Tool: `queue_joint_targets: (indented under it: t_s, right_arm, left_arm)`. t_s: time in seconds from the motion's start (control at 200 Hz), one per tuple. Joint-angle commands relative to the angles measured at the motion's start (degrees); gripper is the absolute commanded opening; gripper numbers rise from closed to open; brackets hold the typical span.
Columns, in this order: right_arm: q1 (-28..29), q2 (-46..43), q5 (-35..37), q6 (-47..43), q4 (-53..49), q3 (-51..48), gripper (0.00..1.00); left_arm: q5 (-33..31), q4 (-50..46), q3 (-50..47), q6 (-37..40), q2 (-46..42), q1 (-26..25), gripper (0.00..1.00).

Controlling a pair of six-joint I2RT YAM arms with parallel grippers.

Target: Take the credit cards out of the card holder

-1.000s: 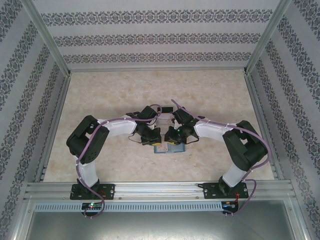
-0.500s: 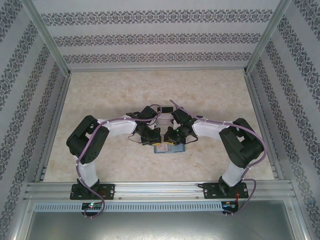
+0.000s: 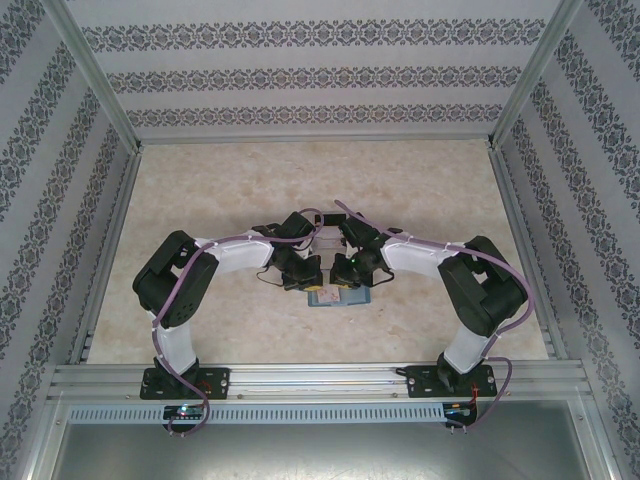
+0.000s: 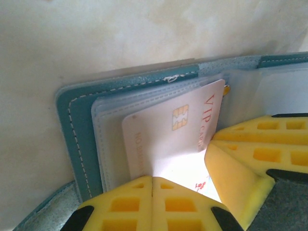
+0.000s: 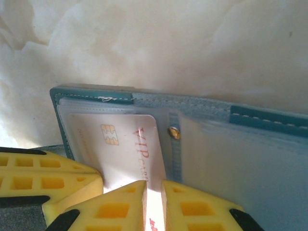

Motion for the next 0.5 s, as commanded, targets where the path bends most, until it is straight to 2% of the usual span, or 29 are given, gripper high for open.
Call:
queue_joint_targets:
  t_s: [0.0,0.495]
  right_arm:
    - [0.4,-1.1,3.5,-1.2,-3.8,0.8,0.18]
    - [0.4,-2.5,2.1,-0.8,-3.0,0.2,0.19]
  left_arm:
    - [-1.1,-2.8,-0.7,0.8,-1.0,0.5,0.04]
    - [-3.2,-7.5,1.3,2.9,1.1,0.6,0.01]
